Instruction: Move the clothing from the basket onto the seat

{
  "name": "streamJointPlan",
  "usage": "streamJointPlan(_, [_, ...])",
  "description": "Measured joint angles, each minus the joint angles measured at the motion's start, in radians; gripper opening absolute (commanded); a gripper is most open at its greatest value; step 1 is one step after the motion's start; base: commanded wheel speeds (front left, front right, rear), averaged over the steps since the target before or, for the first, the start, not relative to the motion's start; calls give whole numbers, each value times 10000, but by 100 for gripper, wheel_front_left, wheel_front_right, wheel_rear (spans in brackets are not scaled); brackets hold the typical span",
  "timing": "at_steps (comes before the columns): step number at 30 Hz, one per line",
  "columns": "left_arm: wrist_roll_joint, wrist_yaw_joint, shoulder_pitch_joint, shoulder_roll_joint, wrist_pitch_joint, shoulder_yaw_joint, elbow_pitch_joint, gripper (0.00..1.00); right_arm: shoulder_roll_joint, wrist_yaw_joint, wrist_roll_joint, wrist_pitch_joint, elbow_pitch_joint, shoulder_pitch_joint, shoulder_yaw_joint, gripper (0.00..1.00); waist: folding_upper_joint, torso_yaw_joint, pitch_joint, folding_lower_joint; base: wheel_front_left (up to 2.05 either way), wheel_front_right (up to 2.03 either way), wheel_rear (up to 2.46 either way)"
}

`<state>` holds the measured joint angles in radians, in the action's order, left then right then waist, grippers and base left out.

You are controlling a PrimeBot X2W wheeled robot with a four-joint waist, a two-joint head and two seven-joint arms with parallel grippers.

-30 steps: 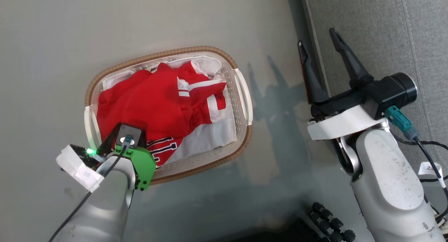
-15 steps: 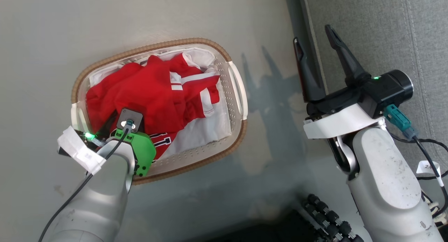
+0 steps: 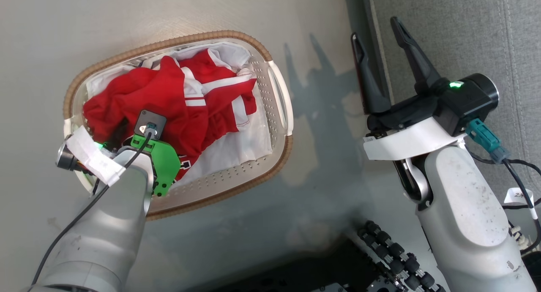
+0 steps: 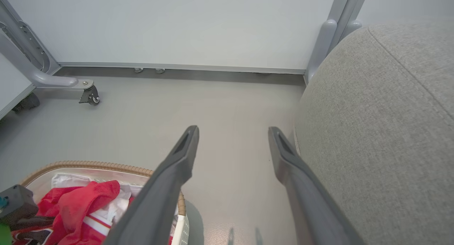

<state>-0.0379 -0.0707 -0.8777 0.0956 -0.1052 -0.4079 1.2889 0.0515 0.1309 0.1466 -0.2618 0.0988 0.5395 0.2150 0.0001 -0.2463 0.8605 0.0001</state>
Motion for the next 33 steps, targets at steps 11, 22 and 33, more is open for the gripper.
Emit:
streamJointPlan(11, [-102, -186, -447, 100, 433, -305, 0, 100, -12, 0, 305, 0, -75, 74, 119, 100, 0, -130, 429, -1, 0, 0, 0])
streamJointPlan(22, [42, -313, -607, 90, 736, -431, 0, 43, -13, 0, 449, 0, -59, 152, 159, 100, 0, -282, 608, -1, 0, 0, 0])
streamJointPlan(33, [280, -339, -245, -203, 146, -623, 29, 0, -17, 0, 272, 0, 345, 110, 157, 100, 0, -188, -28, -1, 0, 0, 0])
